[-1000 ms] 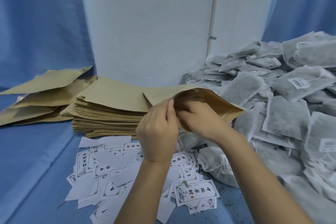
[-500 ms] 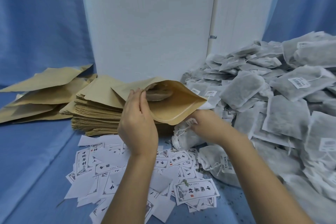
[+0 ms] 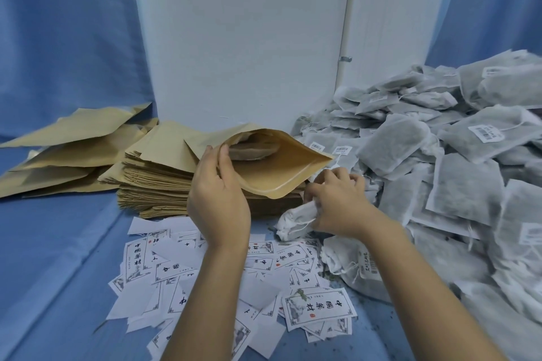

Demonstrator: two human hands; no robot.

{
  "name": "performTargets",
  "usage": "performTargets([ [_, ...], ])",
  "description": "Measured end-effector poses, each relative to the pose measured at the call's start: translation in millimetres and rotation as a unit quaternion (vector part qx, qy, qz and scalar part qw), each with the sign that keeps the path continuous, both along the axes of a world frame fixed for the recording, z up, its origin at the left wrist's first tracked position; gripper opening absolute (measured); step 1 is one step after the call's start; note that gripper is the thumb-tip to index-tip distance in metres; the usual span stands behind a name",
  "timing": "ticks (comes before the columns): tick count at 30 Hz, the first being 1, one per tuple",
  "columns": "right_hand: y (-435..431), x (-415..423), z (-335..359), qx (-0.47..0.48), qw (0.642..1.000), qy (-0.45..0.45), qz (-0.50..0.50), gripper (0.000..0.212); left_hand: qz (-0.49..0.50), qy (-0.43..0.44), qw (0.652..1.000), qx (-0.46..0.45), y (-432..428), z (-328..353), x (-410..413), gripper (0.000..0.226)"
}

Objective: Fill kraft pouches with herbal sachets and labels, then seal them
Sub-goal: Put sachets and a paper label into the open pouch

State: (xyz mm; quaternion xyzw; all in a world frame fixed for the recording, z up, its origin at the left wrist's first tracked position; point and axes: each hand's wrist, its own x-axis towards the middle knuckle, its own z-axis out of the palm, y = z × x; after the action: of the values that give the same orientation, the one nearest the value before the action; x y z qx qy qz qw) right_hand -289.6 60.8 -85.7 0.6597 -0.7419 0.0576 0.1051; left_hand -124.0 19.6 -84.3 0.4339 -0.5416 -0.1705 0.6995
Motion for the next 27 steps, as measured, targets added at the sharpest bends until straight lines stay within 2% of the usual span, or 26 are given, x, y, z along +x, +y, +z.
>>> performTargets([
  [2, 7, 3, 13, 0.005, 0.994, -0.095, 0.055, 0.024, -0.015, -0.009, 1.0, -0.001, 0, -1, 0, 0.043],
  [4, 16, 5, 27, 0.031, 0.965, -0.237, 0.104, 0.018, -0.03, -0.029, 0.999, 0.002, -2, -3, -1, 0.038],
  [6, 22, 8, 38, 0.059, 0.911, -0.382, 0.146, 0.01, -0.04, -0.057, 0.998, 0.011, -4, -4, -2, 0.034],
  [10, 23, 10, 43, 0.006, 0.822, -0.552, 0.141, 0.04, -0.053, -0.083, 0.995, 0.025, -7, -8, -1, 0.031],
  [13, 19, 12, 41, -0.036, 0.727, -0.673, 0.129, 0.028, -0.049, -0.104, 0.993, 0.026, -8, -10, -1, 0.031],
  [14, 18, 13, 41, -0.059, 0.706, -0.696, 0.119, 0.024, -0.048, -0.105, 0.993, 0.024, -8, -10, -2, 0.031],
  [17, 12, 21, 38, -0.095, 0.677, -0.723, 0.095, 0.028, -0.042, -0.106, 0.993, 0.002, -5, -10, -4, 0.029],
  [21, 4, 32, 31, -0.104, 0.637, -0.758, 0.095, 0.039, -0.012, -0.149, 0.984, -0.093, 3, -9, -9, 0.022],
  [24, 1, 33, 31, -0.13, 0.641, -0.753, 0.078, 0.04, 0.007, -0.185, 0.96, -0.208, 7, -11, -11, 0.022],
  [27, 3, 28, 33, -0.149, 0.63, -0.761, 0.05, 0.031, 0.004, -0.19, 0.929, -0.317, 8, -13, -11, 0.024],
])
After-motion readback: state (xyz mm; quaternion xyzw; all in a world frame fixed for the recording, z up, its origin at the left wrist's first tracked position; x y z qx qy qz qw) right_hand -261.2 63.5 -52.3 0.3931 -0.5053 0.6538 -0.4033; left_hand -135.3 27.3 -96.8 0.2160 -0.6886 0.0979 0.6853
